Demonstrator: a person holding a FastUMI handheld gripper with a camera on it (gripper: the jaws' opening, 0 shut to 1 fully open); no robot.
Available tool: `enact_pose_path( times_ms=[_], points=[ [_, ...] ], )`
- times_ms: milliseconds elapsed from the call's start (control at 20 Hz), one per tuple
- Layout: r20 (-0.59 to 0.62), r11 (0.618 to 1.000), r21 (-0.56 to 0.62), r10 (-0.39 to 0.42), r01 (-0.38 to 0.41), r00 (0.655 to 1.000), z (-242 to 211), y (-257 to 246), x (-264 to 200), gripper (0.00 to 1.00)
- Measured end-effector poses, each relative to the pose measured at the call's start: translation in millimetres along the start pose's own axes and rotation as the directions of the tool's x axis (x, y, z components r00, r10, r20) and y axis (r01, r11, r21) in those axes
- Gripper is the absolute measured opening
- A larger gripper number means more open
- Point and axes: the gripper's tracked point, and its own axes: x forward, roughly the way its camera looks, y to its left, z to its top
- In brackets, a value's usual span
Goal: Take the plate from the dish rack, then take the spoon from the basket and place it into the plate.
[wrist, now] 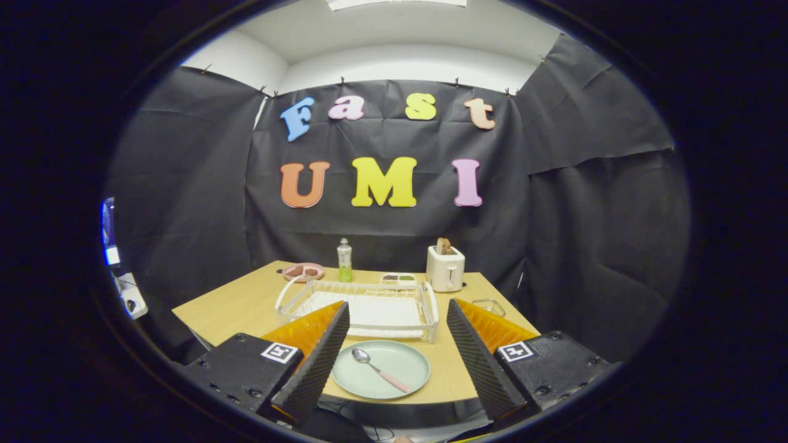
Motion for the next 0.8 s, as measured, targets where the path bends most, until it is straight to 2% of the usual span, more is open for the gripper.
enact_pose_path(
  times_ms=[250, 450, 800],
  points=[
    [0.053, 0.999, 0.03, 0.035, -0.037, 0.998, 15.5, 9.1, -20.1, 1.0],
    [0.048, 1.0, 0.006, 0.025, -0.025, 0.999, 15.9, 7.5, -23.5, 1.0],
    [0.043, 0.999, 0.032, 0.015, -0.016, 0.999, 13.7, 2.4, -23.6, 1.0]
  ],
)
